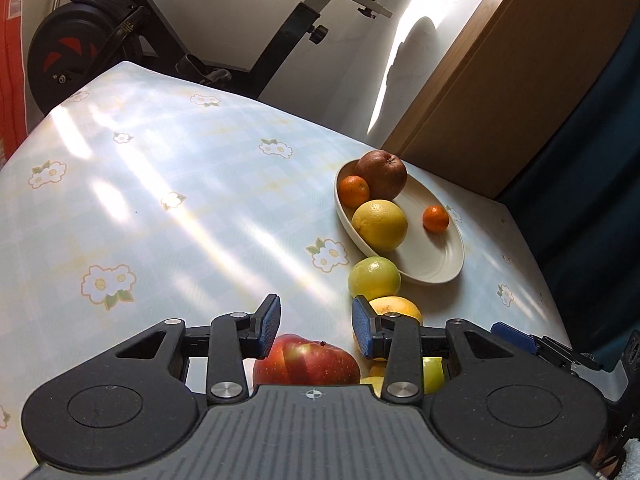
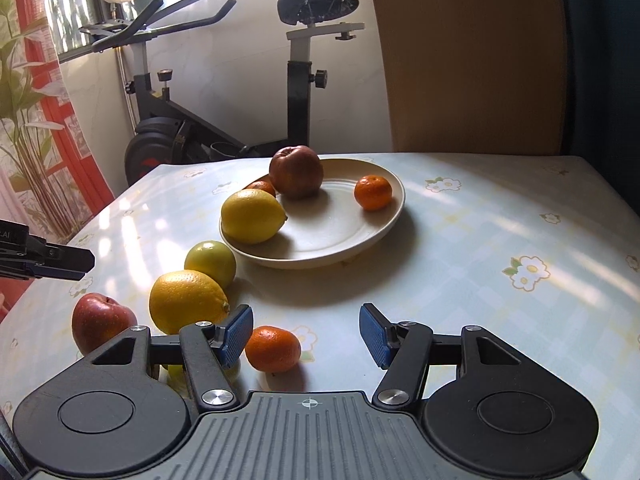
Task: Organize fruits
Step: 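Move the left gripper to the red apple beside the grapefruits, then close the left gripper around the red apple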
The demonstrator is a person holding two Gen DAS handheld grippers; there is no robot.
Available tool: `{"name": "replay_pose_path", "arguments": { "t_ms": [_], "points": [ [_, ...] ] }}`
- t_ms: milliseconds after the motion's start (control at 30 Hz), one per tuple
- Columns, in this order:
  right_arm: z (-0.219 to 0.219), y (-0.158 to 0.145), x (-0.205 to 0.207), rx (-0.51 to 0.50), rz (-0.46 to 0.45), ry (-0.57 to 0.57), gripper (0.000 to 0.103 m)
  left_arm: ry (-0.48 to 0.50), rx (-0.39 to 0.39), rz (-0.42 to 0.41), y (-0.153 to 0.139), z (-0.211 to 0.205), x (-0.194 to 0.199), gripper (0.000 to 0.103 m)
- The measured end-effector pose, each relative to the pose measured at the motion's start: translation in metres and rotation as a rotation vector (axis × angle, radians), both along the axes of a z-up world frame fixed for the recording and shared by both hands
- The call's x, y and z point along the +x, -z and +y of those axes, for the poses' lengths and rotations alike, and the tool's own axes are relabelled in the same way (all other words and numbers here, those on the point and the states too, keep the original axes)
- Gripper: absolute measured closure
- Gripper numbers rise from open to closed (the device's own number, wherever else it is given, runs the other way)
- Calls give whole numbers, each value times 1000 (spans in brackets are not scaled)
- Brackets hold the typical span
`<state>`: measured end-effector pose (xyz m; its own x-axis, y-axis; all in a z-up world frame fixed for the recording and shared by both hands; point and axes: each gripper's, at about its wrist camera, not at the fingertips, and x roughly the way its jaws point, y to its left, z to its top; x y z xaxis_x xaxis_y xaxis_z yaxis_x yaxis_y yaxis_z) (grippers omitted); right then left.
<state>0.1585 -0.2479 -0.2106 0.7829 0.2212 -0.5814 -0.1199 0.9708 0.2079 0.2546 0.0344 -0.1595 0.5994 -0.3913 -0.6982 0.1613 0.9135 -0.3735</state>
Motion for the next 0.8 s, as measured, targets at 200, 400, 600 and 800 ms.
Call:
{"name": "replay_pose_path", "arguments": {
  "t_ms": [200, 400, 600, 800],
  "points": [
    [0, 0, -7, 4, -3, 5, 48, -24, 15, 48, 14, -3, -2, 62],
    [0, 1, -7, 7, -6, 9, 48, -51, 12, 68, 22, 1, -6, 61],
    [7, 2, -4, -2, 15, -13, 47, -54, -17, 83, 23, 7, -13, 59],
    [18, -6, -1, 3, 15, -67, 47, -57, -56, 117, 22, 17, -22, 58]
  ]
}}
